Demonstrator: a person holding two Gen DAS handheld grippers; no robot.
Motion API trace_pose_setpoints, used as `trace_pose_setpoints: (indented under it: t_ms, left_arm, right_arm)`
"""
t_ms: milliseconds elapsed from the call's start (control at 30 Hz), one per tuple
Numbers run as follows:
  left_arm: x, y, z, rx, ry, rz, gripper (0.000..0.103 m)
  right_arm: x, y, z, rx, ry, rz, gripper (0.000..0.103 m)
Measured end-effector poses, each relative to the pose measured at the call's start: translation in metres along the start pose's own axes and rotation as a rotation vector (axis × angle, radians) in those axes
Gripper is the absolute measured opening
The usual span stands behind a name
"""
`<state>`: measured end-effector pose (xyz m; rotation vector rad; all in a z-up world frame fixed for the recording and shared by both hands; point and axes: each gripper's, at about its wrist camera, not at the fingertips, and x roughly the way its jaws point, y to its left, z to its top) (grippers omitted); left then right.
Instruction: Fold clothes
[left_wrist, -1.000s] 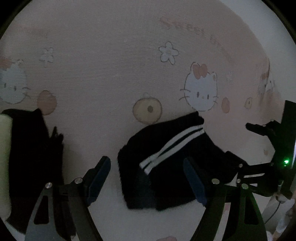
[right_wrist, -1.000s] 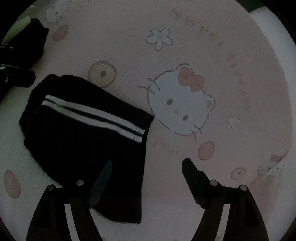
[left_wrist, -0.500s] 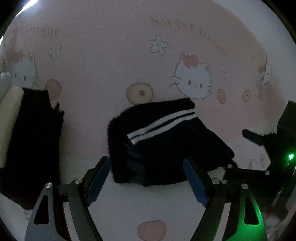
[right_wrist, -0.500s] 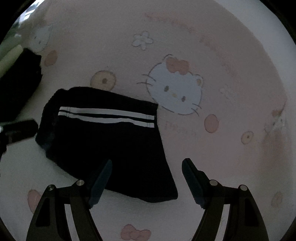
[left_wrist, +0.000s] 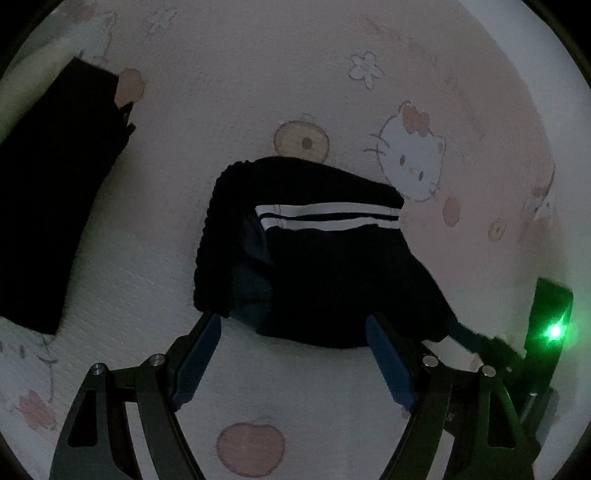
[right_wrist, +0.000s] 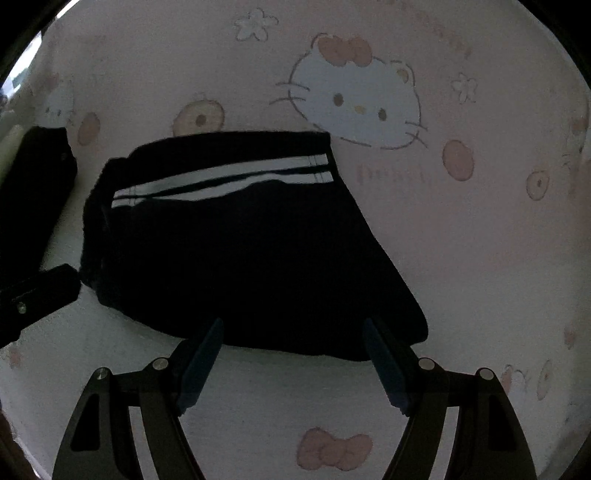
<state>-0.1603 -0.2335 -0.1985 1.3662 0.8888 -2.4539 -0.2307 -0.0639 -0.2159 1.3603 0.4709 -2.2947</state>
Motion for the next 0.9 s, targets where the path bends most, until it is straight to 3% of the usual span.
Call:
trace_pose_setpoints:
  t_ms: [100, 267, 600, 733, 900]
  left_arm:
    - [0.003, 0.008, -0.002, -0.078, 0.003, -0.052, 0.080]
    - [0.013, 0.020, -0.006, -0.201, 0.012, -0.131, 0.080]
    - [0.047, 0.040, -0.022, -0.359, 0.051, -0.252, 0.080]
    - [0.051, 0.041, -0.024, -0.362, 0.004, -0.280, 0.080]
    - [0.057, 0.042, -0.019, -0.382, -0.043, -0.310, 0.082]
  right_arm:
    - [0.001, -0.009, 0.001, 0.086, -0.016, 0.137, 0.077]
    - [0.015, -0.027, -0.002, 0.227, 0.038, 0.256, 0.077]
    - [0.051, -0.071, -0.032, 0.671, 0.160, 0.606, 0.078]
    - [0.057, -0.083, -0.043, 0.837, 0.146, 0.709, 0.079]
    - [0.066, -0.083, -0.047, 0.915, 0.144, 0.761, 0.079]
